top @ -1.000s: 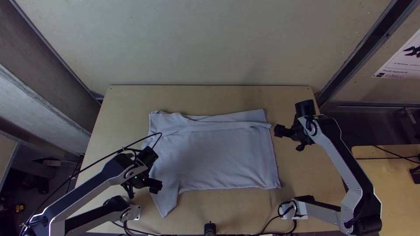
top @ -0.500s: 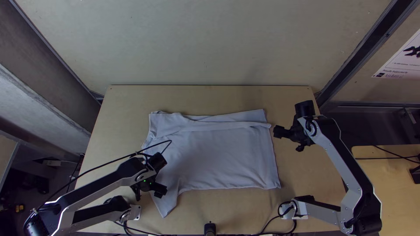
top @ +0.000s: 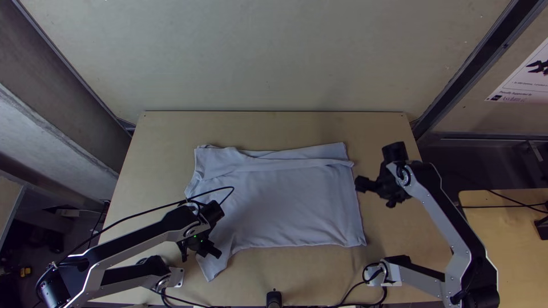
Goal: Fold the t-shirt
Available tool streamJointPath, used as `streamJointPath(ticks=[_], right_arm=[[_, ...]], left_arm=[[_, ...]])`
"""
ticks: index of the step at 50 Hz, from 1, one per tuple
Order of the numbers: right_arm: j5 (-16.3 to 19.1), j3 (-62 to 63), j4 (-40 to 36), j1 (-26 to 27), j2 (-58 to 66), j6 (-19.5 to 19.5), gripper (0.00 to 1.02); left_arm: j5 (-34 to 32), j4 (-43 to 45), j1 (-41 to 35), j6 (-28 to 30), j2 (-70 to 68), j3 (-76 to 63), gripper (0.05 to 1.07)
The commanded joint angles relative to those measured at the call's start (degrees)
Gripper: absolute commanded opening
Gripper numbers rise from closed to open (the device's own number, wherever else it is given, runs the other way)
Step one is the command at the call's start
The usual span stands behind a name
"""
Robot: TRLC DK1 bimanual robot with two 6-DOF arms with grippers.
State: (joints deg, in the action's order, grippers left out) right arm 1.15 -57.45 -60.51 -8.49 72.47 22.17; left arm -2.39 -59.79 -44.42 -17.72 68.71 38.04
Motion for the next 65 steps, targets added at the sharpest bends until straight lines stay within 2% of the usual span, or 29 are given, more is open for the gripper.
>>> streamJointPath(ticks=[1, 11, 19, 25, 35, 39, 47, 49, 54, 65], right_arm=[[1.49, 3.84, -4.70, -1.00, -1.10, 1.91, 0.95], [1.49, 8.50, -10.86, -6.89, -1.10, 1.29, 0.95], [1.67, 12.98, -10.94, -10.67, 1.10, 1.12, 0.92], [2.90, 14.38, -10.94, -11.02, 4.53, 0.59, 0.92], [5.71, 15.70, -10.94, -9.70, 11.64, -3.37, 0.91], [5.80, 16.23, -10.24, -9.79, 12.70, -3.80, 0.81], [5.71, 16.67, -6.99, -10.14, 12.44, -4.77, 0.49], [5.71, 16.67, -6.37, -10.32, 11.91, -5.30, 0.40], [5.09, 16.58, -3.47, -10.93, 9.36, -6.27, 0.02], [5.09, 13.15, -7.16, -10.41, 6.81, -6.35, 0.03]], left_arm=[[0.72, 1.17, 2.32, 1.72, 0.11, -2.27, 0.08], [0.72, 1.87, 8.56, 3.30, -1.73, -0.60, 0.08], [0.64, 1.87, 11.64, 4.36, -3.67, 0.81, 0.08], [0.64, 1.43, 13.40, 5.23, -4.28, 1.68, 0.08], [0.64, 0.99, 15.24, 6.55, -4.99, 2.30, 0.08], [0.72, 0.73, 15.68, 6.82, -4.99, 2.83, 0.08], [0.64, 0.38, 17.62, 8.22, -5.07, 3.62, 0.08], [0.72, 0.38, 17.97, 8.49, -5.07, 3.71, 0.08], [0.64, 0.38, 19.11, 9.28, -5.43, 3.97, 0.08], [0.55, 0.82, 22.36, 11.39, -7.54, 5.90, 0.08]])
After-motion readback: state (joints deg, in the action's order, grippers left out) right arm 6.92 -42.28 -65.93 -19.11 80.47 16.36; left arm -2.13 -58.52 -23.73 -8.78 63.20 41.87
